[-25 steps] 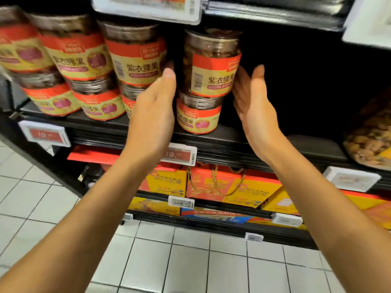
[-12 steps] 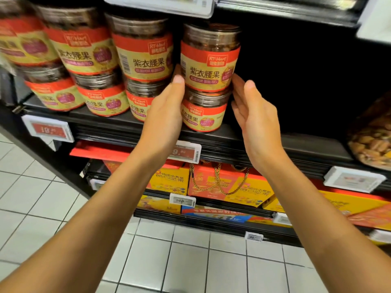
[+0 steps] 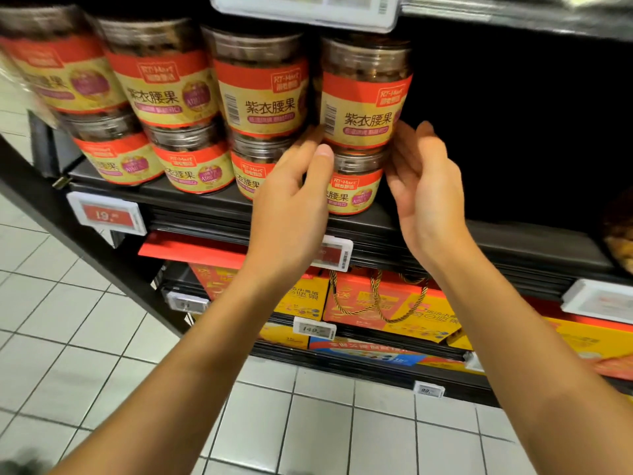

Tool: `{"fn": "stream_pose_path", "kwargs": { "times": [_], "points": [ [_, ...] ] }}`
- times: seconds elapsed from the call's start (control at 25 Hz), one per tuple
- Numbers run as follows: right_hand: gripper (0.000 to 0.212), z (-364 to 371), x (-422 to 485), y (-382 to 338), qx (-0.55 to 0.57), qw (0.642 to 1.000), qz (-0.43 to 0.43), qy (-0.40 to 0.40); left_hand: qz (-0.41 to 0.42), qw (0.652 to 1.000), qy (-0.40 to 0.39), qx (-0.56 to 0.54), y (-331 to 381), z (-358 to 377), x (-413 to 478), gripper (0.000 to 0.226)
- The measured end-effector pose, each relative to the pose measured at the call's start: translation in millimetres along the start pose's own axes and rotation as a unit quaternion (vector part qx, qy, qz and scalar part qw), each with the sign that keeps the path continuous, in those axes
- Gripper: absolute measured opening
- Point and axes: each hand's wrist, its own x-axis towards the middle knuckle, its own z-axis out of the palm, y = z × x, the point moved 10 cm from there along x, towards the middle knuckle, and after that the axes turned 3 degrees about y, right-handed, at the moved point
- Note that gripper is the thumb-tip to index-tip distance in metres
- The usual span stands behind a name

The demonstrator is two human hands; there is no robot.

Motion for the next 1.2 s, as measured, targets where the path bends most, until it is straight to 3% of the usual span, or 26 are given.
{"fn": "stream_pose_path", "kwargs": {
  "times": [0.24,0.36,0.48,0.56,0.68,0.8,0.92,1.08,1.2],
  "points": [
    [0.020,-1.8,2.7,-0.5,0.011,1.000,-0.025,0.011,-0.017,0.998,0.014,-0.051,-6.6,-3.8,-0.2,0.033],
    [0.019,-6.6,3.7,-3.4,-0.047,0.998,-0.027,0.008,-0.032,0.997,0.022,-0.068,-10.5,-4.1,-1.9,0.040],
    [0.023,-20.5,-17.2,-25.5,-0.158,0.982,-0.078,0.062,-0.026,0.990,0.116,-0.076,-18.5,-41.5,-14.5,0.034],
    [0.029,3.0,-41.8,-43.6,-0.200,0.967,-0.154,0.031,-0.019,0.980,0.183,-0.074,-21.2,-76.1,-16.8,0.033],
    [0.035,75.1,-51.0,-20.0,-0.266,0.956,-0.091,-0.078,-0.032,0.978,0.196,-0.058,-21.3,-101.8,2.3,0.043],
    [0.036,99.9,-38.0,-2.3,-0.333,0.942,-0.031,-0.024,-0.045,0.986,0.160,-0.012,-16.6,-98.8,19.9,0.050],
    [0.036,96.5,-38.3,1.3,-0.324,0.945,-0.031,0.036,-0.042,0.993,0.112,0.011,-14.1,-84.3,27.1,0.053],
    [0.046,101.3,-48.7,7.9,-0.222,0.974,-0.028,0.037,-0.051,0.989,0.136,-0.006,-19.2,-92.7,27.7,0.060],
    [0.046,96.3,-49.6,11.5,-0.212,0.976,-0.015,0.036,-0.060,0.988,0.138,-0.019,-25.9,-94.5,22.2,0.057]
  ]
}}
